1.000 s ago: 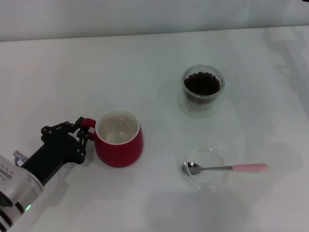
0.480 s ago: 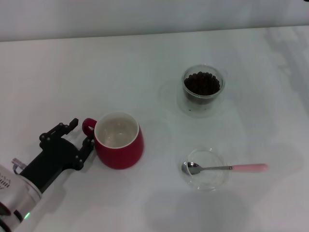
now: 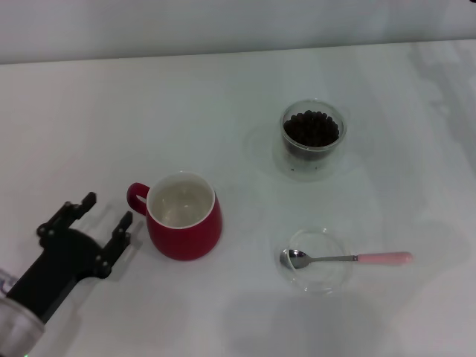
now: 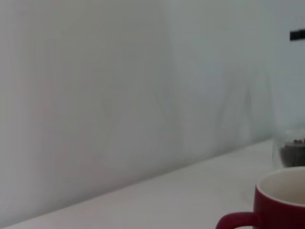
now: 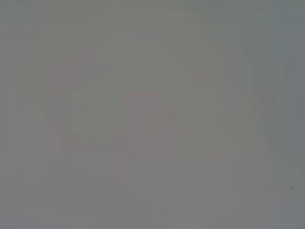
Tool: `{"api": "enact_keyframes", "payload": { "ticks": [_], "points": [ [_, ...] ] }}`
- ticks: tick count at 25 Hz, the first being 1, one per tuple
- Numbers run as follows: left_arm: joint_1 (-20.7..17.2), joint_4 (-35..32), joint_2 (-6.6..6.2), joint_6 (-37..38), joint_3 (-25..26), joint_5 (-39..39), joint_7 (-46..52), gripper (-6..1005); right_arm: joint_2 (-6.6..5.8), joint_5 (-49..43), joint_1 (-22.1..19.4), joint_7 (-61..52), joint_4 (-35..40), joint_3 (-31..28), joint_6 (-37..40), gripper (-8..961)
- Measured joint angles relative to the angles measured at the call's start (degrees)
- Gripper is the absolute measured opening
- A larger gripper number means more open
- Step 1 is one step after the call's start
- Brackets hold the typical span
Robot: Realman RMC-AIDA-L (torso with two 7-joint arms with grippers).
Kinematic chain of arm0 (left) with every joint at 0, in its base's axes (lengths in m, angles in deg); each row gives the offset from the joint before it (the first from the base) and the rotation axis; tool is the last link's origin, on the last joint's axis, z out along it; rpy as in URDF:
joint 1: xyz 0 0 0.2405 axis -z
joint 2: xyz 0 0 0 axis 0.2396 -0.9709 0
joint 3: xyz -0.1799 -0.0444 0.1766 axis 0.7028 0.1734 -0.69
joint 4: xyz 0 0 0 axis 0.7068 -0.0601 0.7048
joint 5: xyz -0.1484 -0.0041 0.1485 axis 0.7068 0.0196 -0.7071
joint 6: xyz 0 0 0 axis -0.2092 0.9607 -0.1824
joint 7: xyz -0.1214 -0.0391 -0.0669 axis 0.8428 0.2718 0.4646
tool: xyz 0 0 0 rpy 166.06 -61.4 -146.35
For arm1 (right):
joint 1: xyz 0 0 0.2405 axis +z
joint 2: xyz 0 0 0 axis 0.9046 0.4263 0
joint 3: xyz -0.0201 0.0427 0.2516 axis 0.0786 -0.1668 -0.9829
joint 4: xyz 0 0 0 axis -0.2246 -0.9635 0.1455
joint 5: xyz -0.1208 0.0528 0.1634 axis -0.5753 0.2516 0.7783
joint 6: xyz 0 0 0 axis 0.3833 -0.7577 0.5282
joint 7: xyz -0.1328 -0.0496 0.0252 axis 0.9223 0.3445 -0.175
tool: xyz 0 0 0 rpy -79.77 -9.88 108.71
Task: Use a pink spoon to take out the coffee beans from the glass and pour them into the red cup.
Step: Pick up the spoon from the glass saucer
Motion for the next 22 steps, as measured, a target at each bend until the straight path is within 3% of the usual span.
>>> {"api": "enact_keyframes", "payload": {
  "ticks": [7, 11, 17, 22],
  "points": [
    [-5.7, 1.5, -0.12, 9.7, 0.3, 5.1, 3.7, 635, 0.20, 0.5, -0.8, -1.5, -0.4, -0.5, 0.7, 864],
    [-6.6, 3.6, -0.19, 12.5, 0.3, 9.7, 8.7, 654, 0.12, 0.2, -2.7, -6.4, -0.8, 1.9, 1.9, 864],
    [-4.7, 7.0, -0.35, 14.0, 0.3, 15.0, 12.8, 683, -0.25, 0.1, -10.4, -15.7, -0.9, 9.8, 7.5, 864],
    [-1.9, 6.8, -0.37, 14.3, 0.4, 21.8, 14.1, 850, -1.63, -0.1, -18.1, -26.9, 0.0, 14.0, 13.4, 863]
  ]
}}
